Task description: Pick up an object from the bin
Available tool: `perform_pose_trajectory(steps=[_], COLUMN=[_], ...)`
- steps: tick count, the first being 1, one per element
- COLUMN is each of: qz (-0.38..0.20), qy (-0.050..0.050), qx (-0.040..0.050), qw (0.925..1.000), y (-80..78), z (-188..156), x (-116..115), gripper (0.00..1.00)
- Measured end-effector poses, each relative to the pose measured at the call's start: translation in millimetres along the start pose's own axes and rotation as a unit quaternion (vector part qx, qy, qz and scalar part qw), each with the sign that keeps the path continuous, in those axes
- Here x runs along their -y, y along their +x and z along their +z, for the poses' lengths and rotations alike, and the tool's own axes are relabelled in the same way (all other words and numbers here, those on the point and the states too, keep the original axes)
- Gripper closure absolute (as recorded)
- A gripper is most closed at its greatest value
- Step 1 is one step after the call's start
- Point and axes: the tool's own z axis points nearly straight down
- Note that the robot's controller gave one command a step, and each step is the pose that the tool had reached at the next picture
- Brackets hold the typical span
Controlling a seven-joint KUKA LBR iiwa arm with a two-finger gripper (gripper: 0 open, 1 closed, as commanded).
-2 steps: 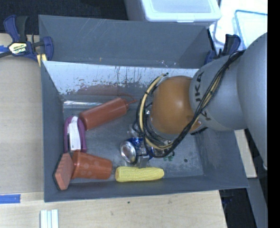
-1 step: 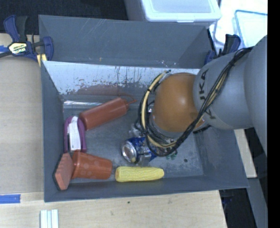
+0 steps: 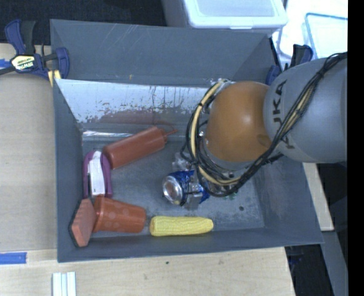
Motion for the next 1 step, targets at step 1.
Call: perform_pose_trajectory(steps=[1], qz=[0.000], qy=[0.000], qx=[-0.0001], qw=[1.0000], y=[-0.6], z=[-28.1], x=[0.2], gripper=[1.00])
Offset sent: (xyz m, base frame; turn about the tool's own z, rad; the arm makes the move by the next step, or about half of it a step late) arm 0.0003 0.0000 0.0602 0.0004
